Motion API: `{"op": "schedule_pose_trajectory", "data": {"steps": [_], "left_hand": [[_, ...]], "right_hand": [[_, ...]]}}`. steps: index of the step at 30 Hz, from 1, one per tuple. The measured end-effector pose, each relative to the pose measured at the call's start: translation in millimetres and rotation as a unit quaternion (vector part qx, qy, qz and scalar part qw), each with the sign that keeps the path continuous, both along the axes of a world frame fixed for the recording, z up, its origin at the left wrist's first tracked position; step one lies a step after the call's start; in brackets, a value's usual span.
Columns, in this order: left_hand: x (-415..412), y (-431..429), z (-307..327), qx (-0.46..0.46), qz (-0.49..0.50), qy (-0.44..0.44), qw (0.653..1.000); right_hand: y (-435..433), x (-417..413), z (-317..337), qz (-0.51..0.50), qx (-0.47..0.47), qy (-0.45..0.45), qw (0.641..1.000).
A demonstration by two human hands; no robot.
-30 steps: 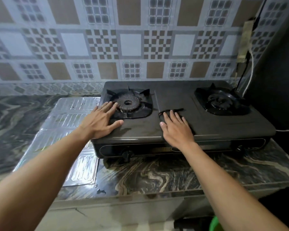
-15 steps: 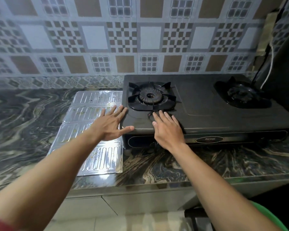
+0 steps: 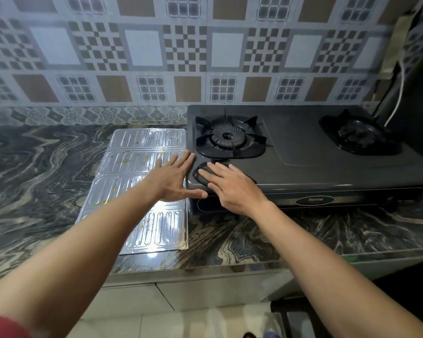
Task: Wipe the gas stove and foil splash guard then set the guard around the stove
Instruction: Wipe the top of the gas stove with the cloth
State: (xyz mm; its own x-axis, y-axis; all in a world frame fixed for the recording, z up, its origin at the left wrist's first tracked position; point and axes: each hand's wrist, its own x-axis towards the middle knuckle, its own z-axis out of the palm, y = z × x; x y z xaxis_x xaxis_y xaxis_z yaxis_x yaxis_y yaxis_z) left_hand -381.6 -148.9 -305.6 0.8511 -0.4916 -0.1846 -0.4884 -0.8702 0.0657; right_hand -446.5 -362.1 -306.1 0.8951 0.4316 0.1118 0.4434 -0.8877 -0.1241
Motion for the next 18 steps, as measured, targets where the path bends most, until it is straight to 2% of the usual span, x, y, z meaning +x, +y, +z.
{"op": "schedule_pose_trajectory", "data": {"steps": [5, 10, 14, 16, 18], "left_hand": [[-1.0, -0.3, 2.2, -0.005, -0.004, 0.009, 1.000], [2.1, 1.8, -2.4, -0.001, -0.009, 0.021, 1.000], [3.3, 2.6, -5.5, -0.006, -0.007, 0.028, 1.000], [2.7, 1.3, -3.8, -0.001, -0.007, 0.027, 1.000], [1.9, 0.2, -1.9, 0.004, -0.007, 0.026, 1.000]], "right_hand": [[-40.5, -16.0, -10.2, -0.034, 0.031, -0.026, 0.999], [-98.6, -22.2, -16.3, -0.174, 0.055, -0.048, 0.982], [-91.4, -18.7, -20.4, -0.270, 0.064, -0.067, 0.958], [-71.0, -16.6, -19.3, -0.277, 0.063, -0.063, 0.957], [-45.9, -14.7, -16.5, -0.231, 0.049, -0.055, 0.970]]}}
